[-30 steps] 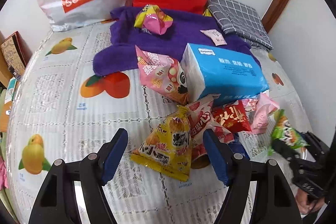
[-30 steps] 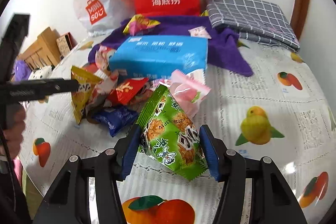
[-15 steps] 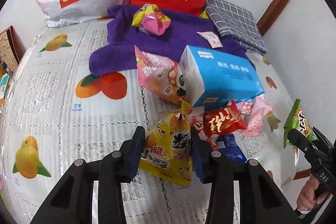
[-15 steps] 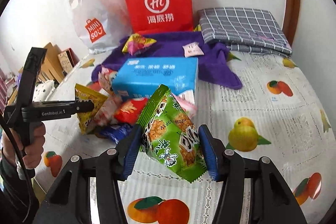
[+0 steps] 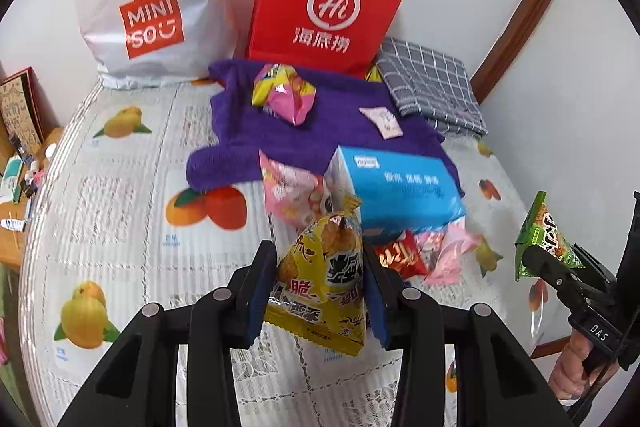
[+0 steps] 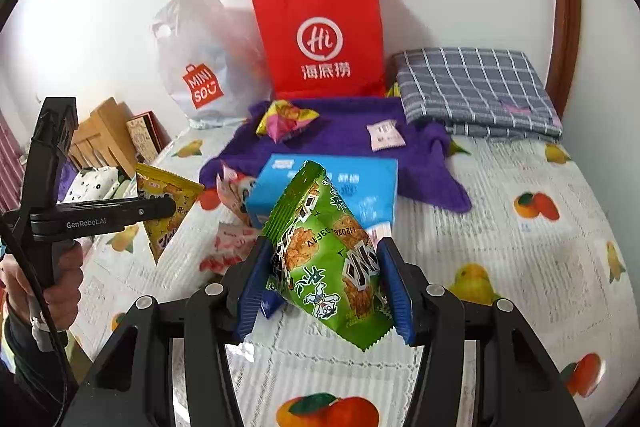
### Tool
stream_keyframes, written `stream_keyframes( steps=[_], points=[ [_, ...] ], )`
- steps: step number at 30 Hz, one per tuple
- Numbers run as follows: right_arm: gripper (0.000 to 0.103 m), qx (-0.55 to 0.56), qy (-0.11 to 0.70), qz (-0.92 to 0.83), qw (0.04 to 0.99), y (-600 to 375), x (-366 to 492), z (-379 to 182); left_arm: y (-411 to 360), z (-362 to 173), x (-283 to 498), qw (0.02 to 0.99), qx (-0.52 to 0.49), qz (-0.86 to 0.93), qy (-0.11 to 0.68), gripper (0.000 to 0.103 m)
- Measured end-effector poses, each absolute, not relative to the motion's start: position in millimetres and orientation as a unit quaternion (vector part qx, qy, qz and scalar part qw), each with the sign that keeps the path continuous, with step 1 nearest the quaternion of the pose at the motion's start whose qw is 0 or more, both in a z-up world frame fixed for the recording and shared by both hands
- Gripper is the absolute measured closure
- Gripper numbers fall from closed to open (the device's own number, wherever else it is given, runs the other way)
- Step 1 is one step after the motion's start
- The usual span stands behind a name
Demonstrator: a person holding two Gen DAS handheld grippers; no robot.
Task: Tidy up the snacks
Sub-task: 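Lift both held bags and carry them over the purple towel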
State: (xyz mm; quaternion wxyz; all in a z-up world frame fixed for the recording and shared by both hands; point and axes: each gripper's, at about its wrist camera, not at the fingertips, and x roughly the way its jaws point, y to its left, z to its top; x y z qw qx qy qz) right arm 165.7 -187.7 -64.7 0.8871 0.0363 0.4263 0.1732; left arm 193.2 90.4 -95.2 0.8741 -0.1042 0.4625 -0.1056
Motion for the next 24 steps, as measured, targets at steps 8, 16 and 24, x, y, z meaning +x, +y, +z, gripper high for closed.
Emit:
stream_keyframes(
  steps=[8, 16, 24],
  points=[
    [0.050, 0.038, 0.420, 0.171, 0.890, -182, 184, -50, 92, -74, 203, 0.881, -0.105, -0.107, 0.448, 0.064],
    [0.050, 0.035, 0.413, 0.166, 0.895, -181, 202, -39, 93, -58, 217, 0.886, -0.103, -0.106, 0.440, 0.064],
    [0.050, 0.036, 0.406, 0.162, 0.899, -182, 221, -31, 92, -44, 230, 0.891, -0.097, -0.107, 0.431, 0.064]
  ],
)
